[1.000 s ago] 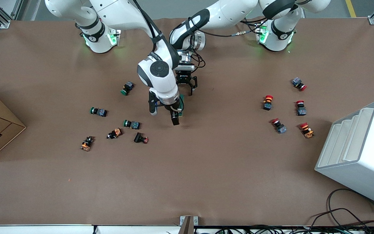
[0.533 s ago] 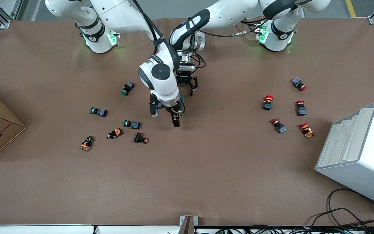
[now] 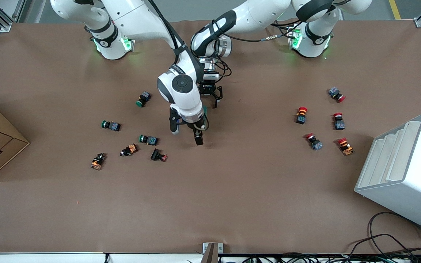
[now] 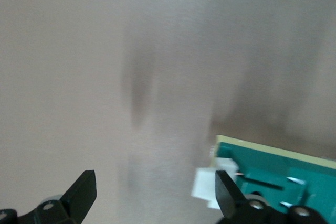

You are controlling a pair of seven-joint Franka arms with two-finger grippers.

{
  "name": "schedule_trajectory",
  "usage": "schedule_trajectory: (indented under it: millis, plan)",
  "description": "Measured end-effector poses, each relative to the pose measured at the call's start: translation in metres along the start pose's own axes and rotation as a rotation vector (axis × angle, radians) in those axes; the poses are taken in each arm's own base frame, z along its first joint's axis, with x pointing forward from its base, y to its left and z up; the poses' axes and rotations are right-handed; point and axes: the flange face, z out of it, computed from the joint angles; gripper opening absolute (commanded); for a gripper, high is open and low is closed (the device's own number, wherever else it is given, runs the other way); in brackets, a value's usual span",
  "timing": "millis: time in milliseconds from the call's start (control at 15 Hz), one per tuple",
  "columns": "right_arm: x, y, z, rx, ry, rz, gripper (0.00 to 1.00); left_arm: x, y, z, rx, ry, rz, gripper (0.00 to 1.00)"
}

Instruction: Close load switch with both arms

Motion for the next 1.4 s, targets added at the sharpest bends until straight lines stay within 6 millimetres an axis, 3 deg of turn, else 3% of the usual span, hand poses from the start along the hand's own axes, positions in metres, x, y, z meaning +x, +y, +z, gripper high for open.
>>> schedule_trajectory:
  millis: [133,267,467,733,867,1067,1200,1400]
  plan:
    - [0.022,-0.032,-0.016,-0.033,0.026,-0.029,1.00,0.000,0.000,0.000,0.000,0.000,0.000,0.99]
    - [0.058,-0.066,-0.043,-0.072,0.039,-0.114,1.00,0.000,0.000,0.001,0.001,0.000,0.000,0.99]
    - [0.129,-0.098,-0.093,-0.154,0.010,-0.335,1.00,0.002,-0.001,0.002,0.004,0.002,-0.004,0.99]
    - [0.241,-0.114,-0.173,-0.271,-0.064,-0.687,1.00,0.020,0.009,0.007,0.060,-0.031,-0.025,0.99]
    - [0.314,-0.115,-0.212,-0.293,-0.118,-0.850,1.00,0.048,0.022,0.011,0.138,-0.091,-0.048,0.99]
    - [0.411,-0.109,-0.264,-0.314,-0.185,-1.117,1.00,0.116,0.046,0.010,0.226,-0.211,-0.108,0.99]
    - [0.449,-0.108,-0.295,-0.344,-0.190,-1.268,1.00,0.168,0.057,0.003,0.249,-0.289,-0.156,0.99]
    - [0.473,-0.110,-0.330,-0.337,-0.194,-1.418,1.00,0.261,0.044,0.002,0.265,-0.400,-0.218,0.99]
